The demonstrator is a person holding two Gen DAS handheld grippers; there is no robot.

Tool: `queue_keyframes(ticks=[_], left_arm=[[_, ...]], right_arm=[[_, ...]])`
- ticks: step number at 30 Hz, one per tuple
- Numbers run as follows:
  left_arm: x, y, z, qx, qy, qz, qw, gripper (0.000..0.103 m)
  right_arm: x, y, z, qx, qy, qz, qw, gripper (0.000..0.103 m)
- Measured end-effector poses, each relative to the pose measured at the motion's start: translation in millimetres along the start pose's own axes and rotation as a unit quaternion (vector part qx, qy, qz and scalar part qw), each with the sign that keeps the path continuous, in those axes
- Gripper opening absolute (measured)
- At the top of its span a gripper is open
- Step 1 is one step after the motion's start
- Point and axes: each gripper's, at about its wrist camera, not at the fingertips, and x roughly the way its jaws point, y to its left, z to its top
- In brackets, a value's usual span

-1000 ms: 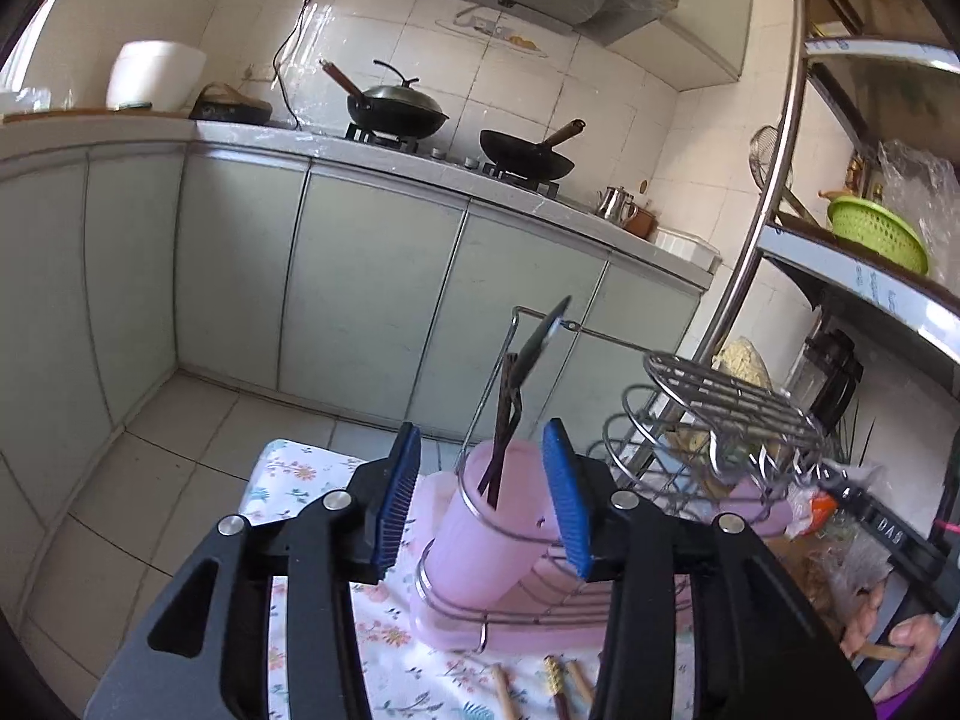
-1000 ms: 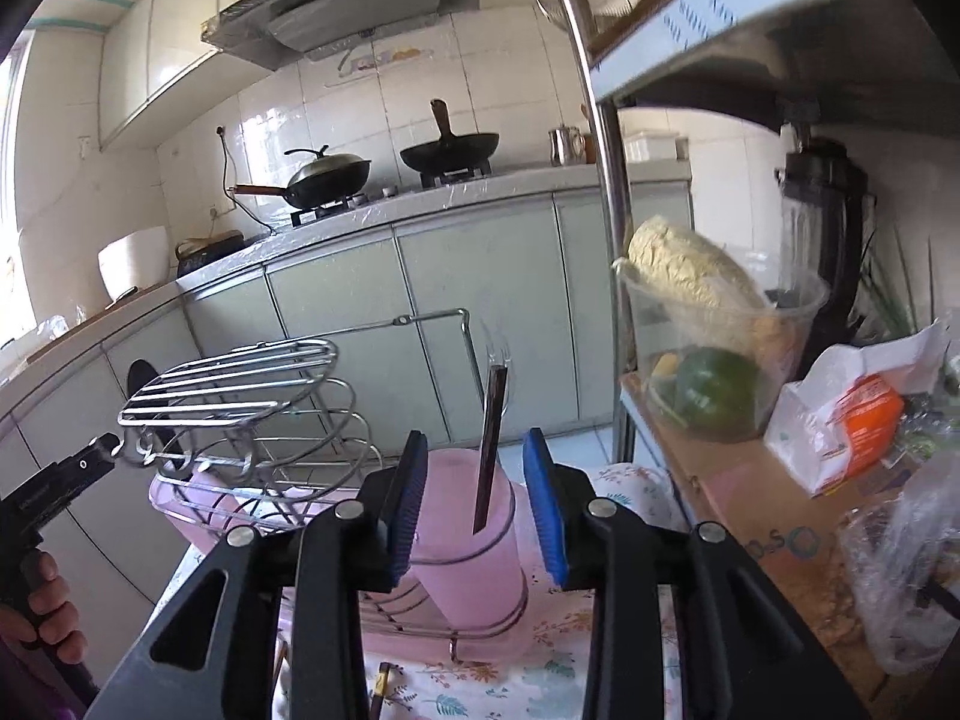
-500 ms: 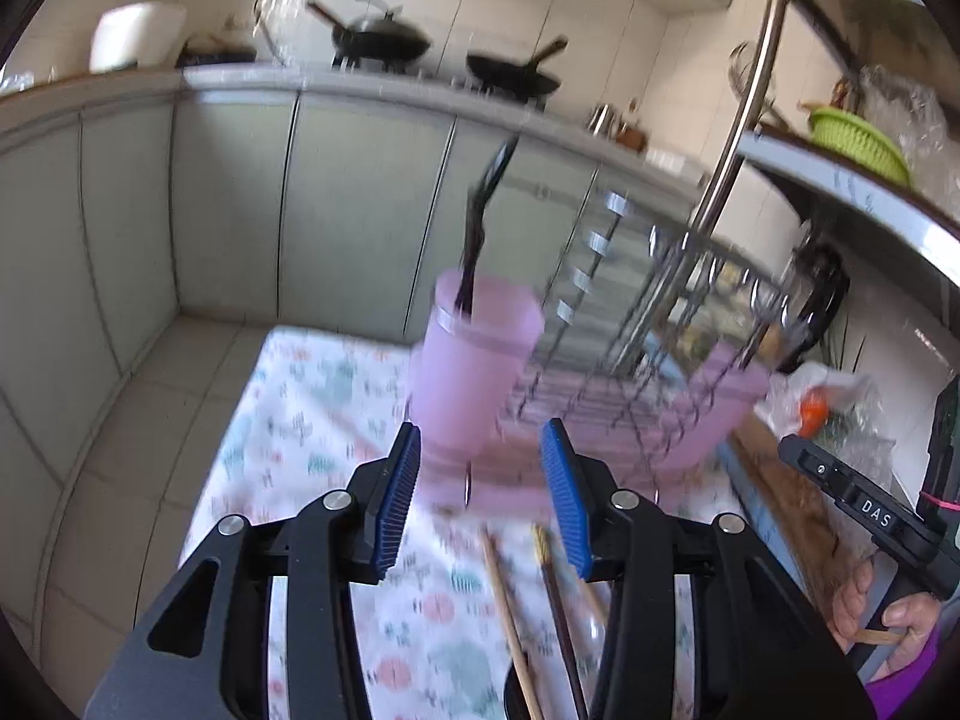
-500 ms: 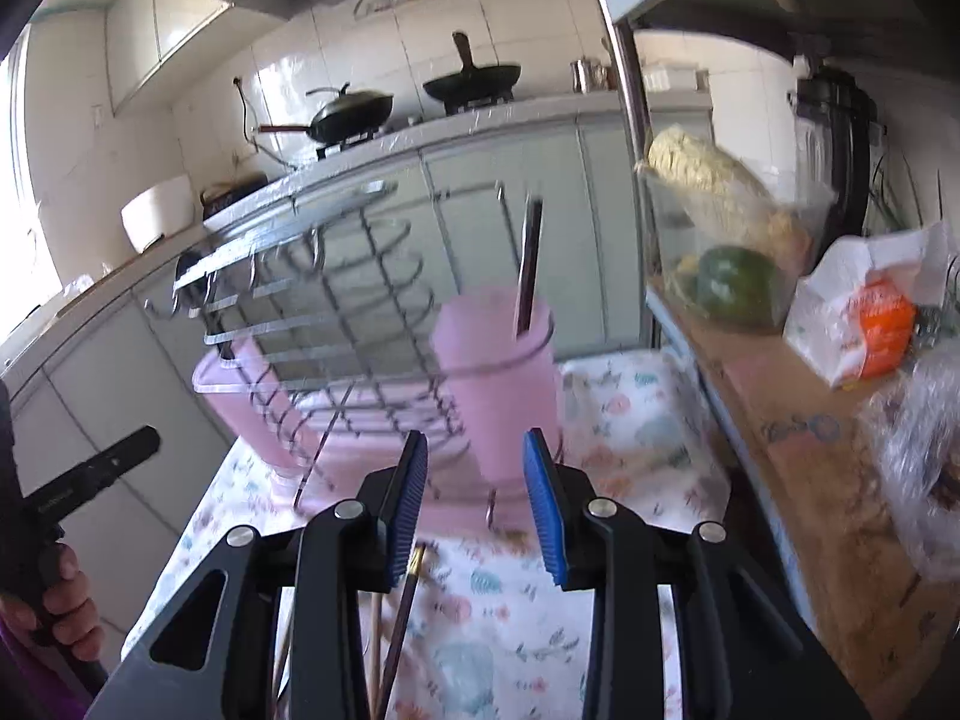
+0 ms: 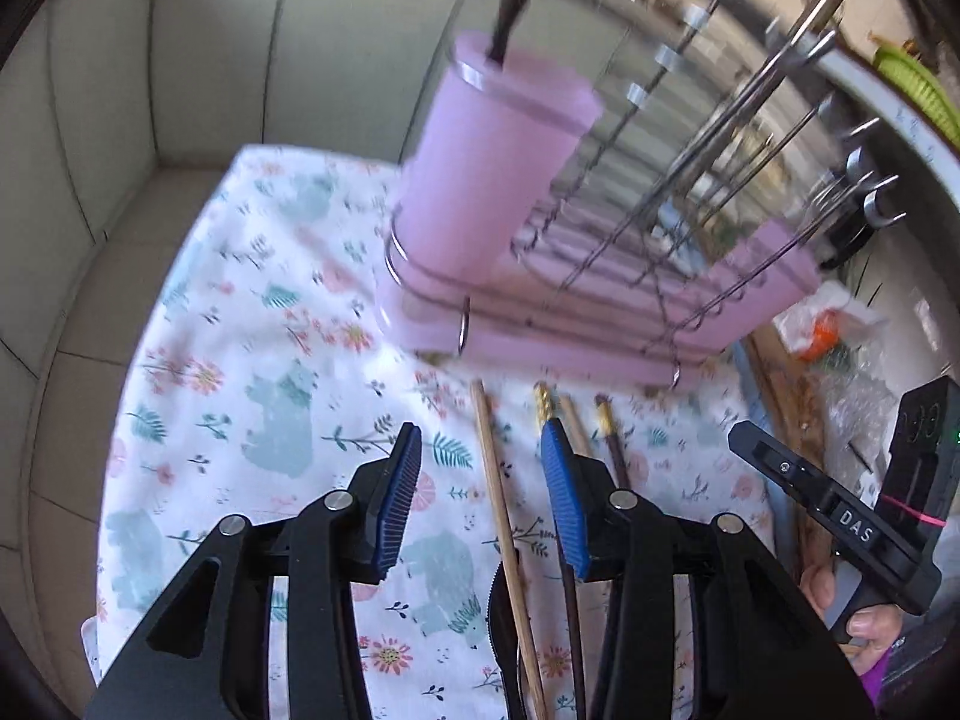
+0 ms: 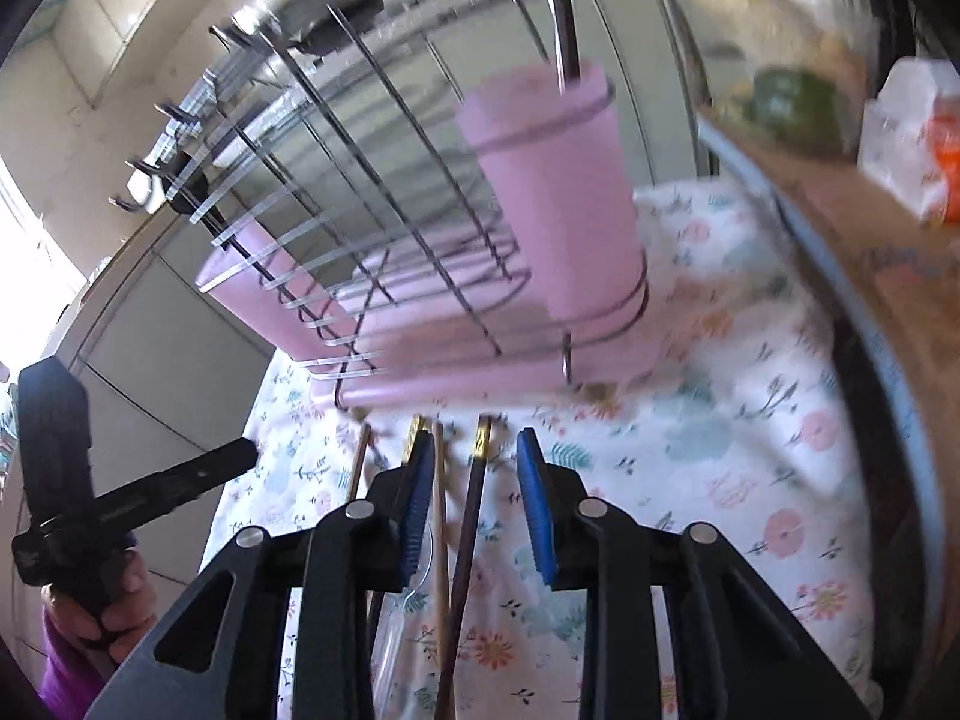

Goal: Organize utensils
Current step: 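Grasp a light wooden chopstick with left tool while right tool grasps gold-tipped chopstick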

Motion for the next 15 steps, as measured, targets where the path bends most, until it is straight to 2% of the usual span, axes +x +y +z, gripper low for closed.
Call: queue_keyframes(ticks=[4,7,11,15], left_arm=[[34.6,-2.0,5.4,-0.007,0.071,0.002,0.9974,0.024],[58.9,-2.9,8.2,-0.012,0.116,-0.001,0.9932,0.020],[71.8,-7.3,12.4,0.000,0.123,0.022,0.9922,0.020],[84.8,-6.8,12.1,0.000,0.136,0.034,0.9902,0.017]], right_arm=[[16.4,1.5,1.0,-0.006,0.041,-0.013,0.999,0.020],[30.7,0.9,1.0,0.008,0.072,-0.001,0.997,0.020],[48.7,-0.5,4.8,0.030,0.100,0.011,0.994,0.020],[63.5,2.1,7.9,0.026,0.116,-0.007,0.993,0.020]])
